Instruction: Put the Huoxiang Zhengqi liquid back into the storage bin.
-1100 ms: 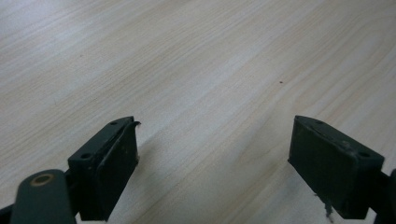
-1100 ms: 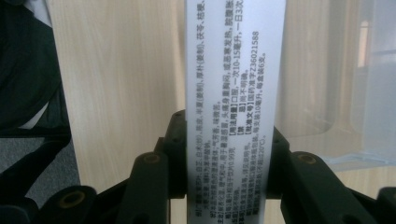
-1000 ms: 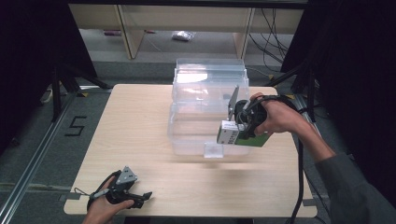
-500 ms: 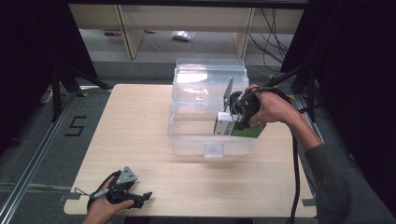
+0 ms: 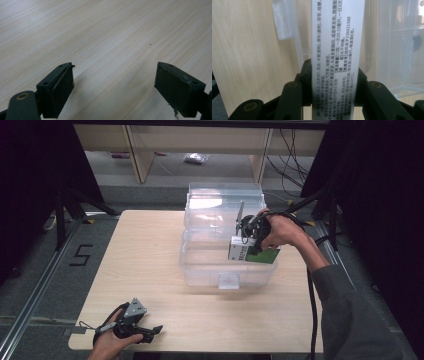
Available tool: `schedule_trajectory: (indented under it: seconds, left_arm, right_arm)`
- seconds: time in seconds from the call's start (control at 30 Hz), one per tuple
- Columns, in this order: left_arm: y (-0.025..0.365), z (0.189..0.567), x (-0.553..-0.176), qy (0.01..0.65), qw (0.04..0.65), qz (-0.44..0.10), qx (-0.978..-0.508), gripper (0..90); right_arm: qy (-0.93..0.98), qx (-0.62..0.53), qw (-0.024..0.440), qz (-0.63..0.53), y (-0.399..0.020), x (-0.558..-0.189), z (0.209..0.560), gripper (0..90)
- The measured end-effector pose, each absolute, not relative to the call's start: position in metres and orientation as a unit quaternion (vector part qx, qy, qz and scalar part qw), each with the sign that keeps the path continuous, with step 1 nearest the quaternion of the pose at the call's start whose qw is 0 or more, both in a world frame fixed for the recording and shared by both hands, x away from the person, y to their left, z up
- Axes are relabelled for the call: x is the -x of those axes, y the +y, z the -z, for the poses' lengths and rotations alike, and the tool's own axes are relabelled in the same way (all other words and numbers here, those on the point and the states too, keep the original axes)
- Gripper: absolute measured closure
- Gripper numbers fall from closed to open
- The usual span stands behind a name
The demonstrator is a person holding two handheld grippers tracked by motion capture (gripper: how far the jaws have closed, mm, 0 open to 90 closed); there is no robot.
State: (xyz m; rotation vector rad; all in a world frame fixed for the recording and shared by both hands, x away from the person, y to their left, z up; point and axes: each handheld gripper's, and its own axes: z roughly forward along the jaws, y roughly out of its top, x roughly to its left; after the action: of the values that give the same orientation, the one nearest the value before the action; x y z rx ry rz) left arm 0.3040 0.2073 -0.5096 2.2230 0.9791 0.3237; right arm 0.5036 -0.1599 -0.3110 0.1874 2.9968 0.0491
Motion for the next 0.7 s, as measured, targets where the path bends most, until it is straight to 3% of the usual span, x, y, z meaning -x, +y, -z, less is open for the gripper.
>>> schedule_trajectory:
  seconds: [0.7]
  left_arm:
    - [0.208, 0.509, -0.304, 0.377, 0.339, -0.123, -0.853, 15.0]
  right_arm:
    - [0.996, -0.073, 0.042, 0.000, -0.163, -0.523, 0.347, 64.3]
